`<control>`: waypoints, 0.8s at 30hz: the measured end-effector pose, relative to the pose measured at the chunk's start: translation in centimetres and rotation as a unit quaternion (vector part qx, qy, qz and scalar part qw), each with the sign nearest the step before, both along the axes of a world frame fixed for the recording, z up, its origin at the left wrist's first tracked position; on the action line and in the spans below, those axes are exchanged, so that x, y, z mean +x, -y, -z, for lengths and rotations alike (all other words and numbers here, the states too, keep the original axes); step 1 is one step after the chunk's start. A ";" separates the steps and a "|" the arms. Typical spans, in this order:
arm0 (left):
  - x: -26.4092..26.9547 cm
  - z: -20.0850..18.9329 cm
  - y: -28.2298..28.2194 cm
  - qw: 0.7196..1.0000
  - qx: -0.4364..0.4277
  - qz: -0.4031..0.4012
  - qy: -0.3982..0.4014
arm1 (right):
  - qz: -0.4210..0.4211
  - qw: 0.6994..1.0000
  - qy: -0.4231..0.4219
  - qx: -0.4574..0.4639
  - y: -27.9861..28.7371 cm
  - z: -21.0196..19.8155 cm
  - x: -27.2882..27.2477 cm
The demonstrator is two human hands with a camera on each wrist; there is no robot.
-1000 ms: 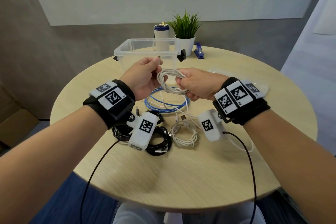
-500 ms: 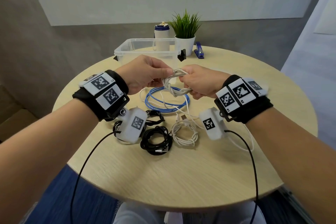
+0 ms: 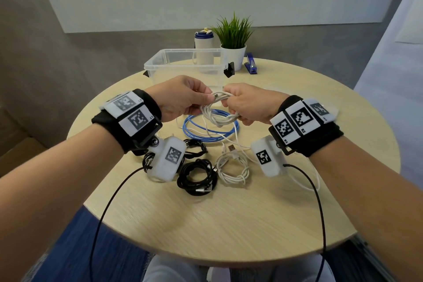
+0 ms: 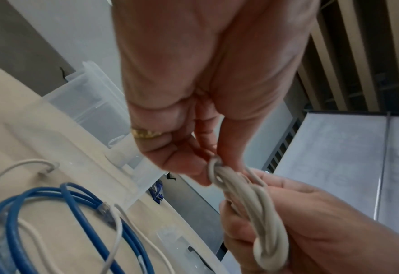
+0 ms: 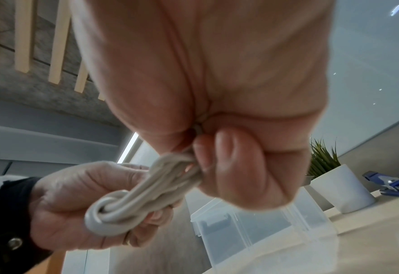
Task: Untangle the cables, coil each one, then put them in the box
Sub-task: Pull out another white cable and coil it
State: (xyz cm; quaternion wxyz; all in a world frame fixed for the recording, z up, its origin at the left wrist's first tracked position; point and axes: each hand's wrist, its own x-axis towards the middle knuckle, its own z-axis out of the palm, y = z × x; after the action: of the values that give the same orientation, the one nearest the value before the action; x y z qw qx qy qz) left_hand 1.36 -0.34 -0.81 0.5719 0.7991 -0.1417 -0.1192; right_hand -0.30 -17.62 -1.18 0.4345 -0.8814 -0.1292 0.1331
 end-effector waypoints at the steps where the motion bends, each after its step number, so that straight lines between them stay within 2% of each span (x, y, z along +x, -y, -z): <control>1: 0.0 0.1 0.1 1.000 0.001 -0.014 0.011 | -0.002 1.000 0.002 -0.001 0.0 0.0 0.0; 7: 0.2 0.8 0.8 0.992 0.052 -0.072 0.089 | -0.008 1.000 0.000 0.003 0.1 -0.1 -0.1; 18: 0.5 0.5 0.7 0.968 0.162 -0.073 0.177 | -0.025 0.999 0.012 -0.023 0.2 0.0 0.0; 24: 0.7 0.6 0.3 0.958 0.199 -0.051 0.199 | -0.040 0.998 0.030 0.039 0.1 -0.4 -0.5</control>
State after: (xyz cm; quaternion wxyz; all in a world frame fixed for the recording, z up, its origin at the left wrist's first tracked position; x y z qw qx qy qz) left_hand 2.04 -0.62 -1.43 0.3672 0.9105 -0.1847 0.0459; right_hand -0.81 -17.68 -0.79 0.4587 -0.8616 -0.1823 0.1185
